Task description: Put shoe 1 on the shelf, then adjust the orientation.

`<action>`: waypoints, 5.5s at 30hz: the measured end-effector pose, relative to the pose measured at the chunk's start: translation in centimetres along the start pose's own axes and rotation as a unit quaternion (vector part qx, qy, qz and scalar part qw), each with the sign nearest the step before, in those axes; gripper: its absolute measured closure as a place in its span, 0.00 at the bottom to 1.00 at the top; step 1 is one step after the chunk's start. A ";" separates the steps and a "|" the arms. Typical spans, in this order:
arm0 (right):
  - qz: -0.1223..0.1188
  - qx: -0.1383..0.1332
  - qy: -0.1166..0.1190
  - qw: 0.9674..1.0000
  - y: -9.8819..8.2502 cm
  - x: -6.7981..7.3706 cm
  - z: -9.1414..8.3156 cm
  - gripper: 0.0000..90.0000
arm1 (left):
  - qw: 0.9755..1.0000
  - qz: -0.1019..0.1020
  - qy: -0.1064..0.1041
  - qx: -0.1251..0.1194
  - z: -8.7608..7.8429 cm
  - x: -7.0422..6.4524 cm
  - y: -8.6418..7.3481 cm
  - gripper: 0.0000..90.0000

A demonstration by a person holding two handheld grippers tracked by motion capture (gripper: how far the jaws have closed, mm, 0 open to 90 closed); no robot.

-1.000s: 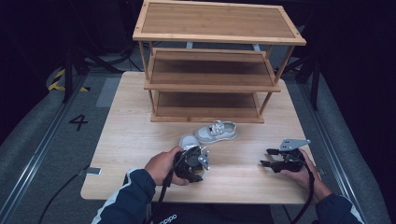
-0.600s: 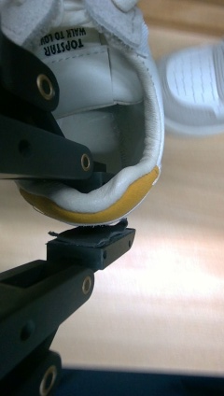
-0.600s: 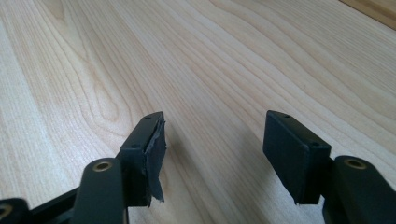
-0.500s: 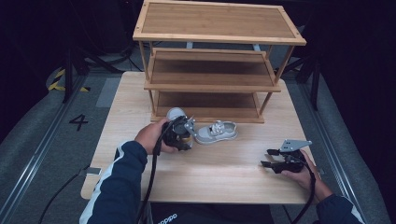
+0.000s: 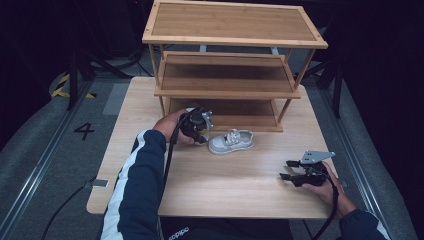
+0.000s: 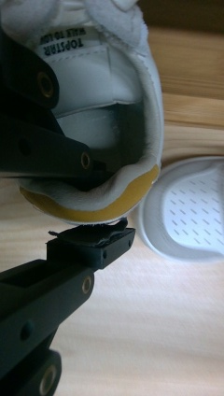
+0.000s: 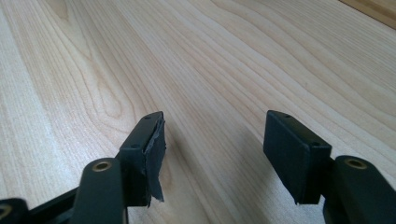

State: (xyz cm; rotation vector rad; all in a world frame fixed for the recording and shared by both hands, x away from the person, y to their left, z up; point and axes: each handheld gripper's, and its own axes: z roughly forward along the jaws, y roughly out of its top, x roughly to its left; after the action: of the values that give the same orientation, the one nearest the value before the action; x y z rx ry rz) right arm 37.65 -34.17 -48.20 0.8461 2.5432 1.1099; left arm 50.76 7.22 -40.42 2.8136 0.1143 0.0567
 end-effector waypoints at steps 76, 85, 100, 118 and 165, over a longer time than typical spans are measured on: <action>-0.009 -0.002 0.005 1.000 -0.5 0.3 -0.5 0.43 | 0.886 -0.336 0.187 -0.259 5.3 2.0 -2.5 0.29; -0.004 -0.004 0.001 1.000 -0.7 0.3 -0.7 0.43 | 0.879 -0.343 0.211 -0.257 6.3 3.8 -0.7 0.29; -0.003 -0.003 -0.002 1.000 -0.8 0.3 -0.8 0.41 | 0.899 -0.313 0.213 -0.220 5.9 3.5 -0.9 0.28; -0.008 0.004 -0.008 1.000 -0.5 0.2 -0.9 0.41 | 0.931 -0.262 0.196 -0.160 3.9 -5.5 -5.7 0.26; -0.050 -0.021 -0.017 0.998 14.2 -1.2 7.3 0.50 | 0.938 -0.251 0.124 -0.204 2.7 -16.9 -15.0 0.20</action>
State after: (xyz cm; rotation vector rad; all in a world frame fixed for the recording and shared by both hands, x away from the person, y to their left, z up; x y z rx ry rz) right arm 47.59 -22.84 -42.86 0.7124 2.4954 1.1040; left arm 32.96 19.07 -48.26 2.2731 0.7794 0.2795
